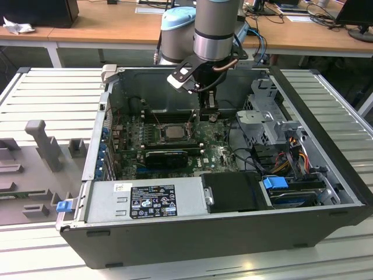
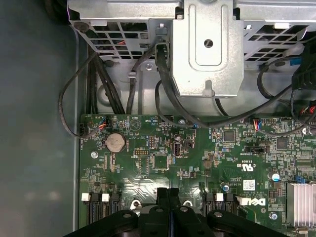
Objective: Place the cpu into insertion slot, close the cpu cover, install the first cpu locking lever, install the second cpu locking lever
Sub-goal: 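Close the cpu cover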
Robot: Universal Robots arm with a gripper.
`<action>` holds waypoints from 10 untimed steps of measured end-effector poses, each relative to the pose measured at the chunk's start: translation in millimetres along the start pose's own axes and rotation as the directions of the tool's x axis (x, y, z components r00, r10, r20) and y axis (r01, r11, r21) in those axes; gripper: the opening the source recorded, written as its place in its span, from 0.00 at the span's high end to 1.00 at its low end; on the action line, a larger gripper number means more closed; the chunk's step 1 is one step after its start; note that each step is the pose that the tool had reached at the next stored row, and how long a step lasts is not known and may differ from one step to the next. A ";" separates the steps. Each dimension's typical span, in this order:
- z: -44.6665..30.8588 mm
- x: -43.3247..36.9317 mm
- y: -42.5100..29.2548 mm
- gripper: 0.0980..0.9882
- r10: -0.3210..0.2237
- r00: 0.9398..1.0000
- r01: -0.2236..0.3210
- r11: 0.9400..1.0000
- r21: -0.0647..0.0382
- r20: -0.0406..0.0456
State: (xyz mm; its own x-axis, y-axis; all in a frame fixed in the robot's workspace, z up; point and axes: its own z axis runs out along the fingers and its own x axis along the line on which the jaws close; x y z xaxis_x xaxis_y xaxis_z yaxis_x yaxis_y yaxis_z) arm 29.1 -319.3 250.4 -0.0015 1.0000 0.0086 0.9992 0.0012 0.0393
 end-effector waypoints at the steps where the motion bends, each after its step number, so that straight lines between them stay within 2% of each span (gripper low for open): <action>1: -0.1 0.0 -2.0 0.99 0.000 1.000 0.000 1.000 0.000 0.000; 4: -0.5 0.0 -11.8 0.99 0.000 1.000 0.000 1.000 0.000 0.000; 10: 0.7 0.2 -21.3 0.99 0.000 1.000 0.000 1.000 0.000 -0.001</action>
State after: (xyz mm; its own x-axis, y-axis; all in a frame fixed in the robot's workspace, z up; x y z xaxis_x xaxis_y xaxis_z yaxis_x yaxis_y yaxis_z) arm 7.9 -319.2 248.9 -0.0016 1.0000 0.0092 0.9992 0.0012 0.0394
